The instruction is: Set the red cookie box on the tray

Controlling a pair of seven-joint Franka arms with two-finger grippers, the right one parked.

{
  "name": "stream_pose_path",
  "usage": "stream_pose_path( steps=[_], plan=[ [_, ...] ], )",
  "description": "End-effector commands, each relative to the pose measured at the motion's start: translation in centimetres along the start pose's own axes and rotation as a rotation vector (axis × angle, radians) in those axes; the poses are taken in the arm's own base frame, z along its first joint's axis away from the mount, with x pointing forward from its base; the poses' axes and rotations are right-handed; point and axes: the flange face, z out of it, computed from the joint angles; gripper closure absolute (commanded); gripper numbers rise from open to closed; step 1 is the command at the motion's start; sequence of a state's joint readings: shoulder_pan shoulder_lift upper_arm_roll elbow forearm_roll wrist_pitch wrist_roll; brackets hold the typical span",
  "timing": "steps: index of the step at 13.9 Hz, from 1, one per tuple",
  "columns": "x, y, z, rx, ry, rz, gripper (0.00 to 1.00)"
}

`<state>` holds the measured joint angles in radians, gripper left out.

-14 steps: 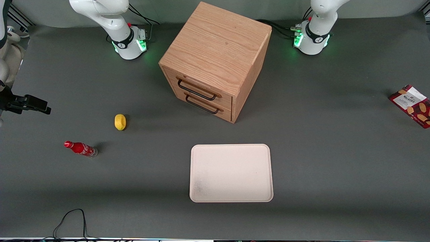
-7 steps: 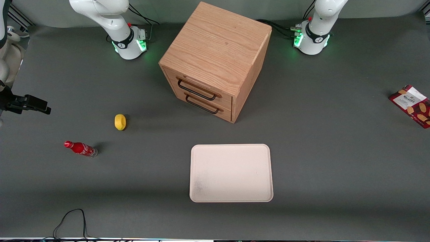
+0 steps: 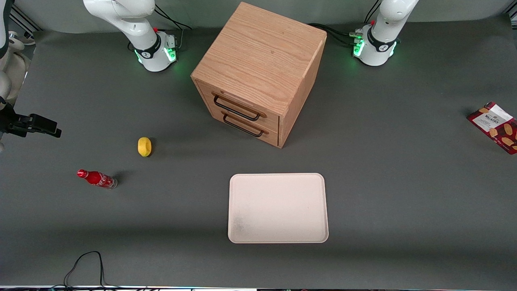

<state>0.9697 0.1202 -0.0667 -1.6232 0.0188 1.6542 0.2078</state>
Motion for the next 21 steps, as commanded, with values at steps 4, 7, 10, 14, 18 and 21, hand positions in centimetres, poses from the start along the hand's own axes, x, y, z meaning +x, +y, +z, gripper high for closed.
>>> stream_pose_path(
  steps=[4, 7, 10, 14, 18, 21],
  plan=[
    [0.1, 0.5, 4.0, -0.012, 0.068, -0.153, 0.00],
    [0.6, 1.5, 9.6, -0.010, 0.100, -0.146, 0.00],
    [1.8, 2.2, 15.1, -0.048, 0.100, -0.154, 0.00],
    [3.2, 3.1, 20.9, -0.058, 0.133, -0.146, 0.00],
    [2.6, 4.3, 26.0, -0.050, 0.183, -0.136, 0.00],
    [2.7, 5.0, 27.5, -0.052, 0.165, -0.115, 0.00]
  ],
)
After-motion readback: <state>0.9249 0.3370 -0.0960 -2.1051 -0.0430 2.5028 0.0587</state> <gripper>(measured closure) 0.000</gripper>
